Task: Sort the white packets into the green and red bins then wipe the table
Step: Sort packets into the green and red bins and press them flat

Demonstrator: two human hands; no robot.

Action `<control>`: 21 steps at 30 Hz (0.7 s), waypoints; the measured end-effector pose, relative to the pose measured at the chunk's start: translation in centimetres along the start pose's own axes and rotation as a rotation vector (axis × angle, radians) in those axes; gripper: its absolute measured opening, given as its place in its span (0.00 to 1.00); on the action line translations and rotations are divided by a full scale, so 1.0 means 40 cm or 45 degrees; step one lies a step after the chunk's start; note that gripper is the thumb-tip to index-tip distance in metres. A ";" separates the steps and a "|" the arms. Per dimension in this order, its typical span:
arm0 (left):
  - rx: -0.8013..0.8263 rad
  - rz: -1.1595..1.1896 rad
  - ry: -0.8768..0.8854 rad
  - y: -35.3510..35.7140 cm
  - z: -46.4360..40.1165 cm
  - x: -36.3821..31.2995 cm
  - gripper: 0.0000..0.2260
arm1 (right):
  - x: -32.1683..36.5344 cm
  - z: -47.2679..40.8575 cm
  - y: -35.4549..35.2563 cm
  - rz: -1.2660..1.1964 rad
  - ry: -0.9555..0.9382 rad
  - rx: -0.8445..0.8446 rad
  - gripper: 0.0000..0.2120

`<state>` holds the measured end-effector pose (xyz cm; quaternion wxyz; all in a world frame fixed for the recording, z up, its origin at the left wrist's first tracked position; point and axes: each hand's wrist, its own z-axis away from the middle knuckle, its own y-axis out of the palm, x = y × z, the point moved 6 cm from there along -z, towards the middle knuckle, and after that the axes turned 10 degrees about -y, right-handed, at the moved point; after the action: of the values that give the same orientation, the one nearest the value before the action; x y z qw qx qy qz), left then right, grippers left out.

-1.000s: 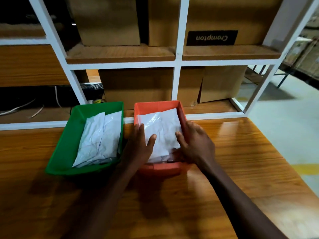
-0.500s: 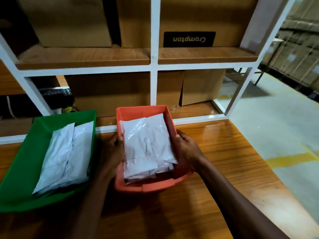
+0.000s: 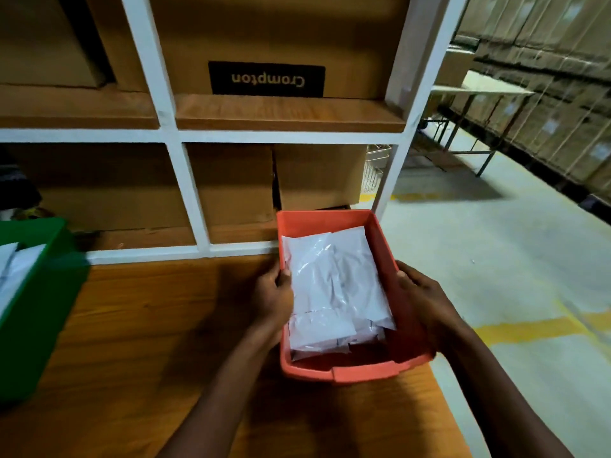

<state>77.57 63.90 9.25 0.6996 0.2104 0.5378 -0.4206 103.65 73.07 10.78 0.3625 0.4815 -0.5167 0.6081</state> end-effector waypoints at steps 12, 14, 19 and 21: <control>0.130 0.108 -0.115 0.132 0.019 -0.019 0.14 | -0.066 -0.062 -0.106 0.011 0.036 0.016 0.15; 0.156 0.135 -0.129 0.136 0.019 -0.019 0.15 | -0.062 -0.062 -0.112 0.033 0.067 0.015 0.15; 0.078 -0.082 0.065 0.105 0.040 -0.041 0.19 | 0.050 -0.010 -0.082 0.581 -0.079 -0.024 0.25; -0.017 -0.219 0.150 0.066 0.055 -0.047 0.24 | 0.126 0.027 -0.036 0.706 -0.282 -0.070 0.25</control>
<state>80.86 64.40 11.31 0.6294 0.1831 0.5970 -0.4625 103.87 72.02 16.02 0.1371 0.3755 -0.6812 0.6134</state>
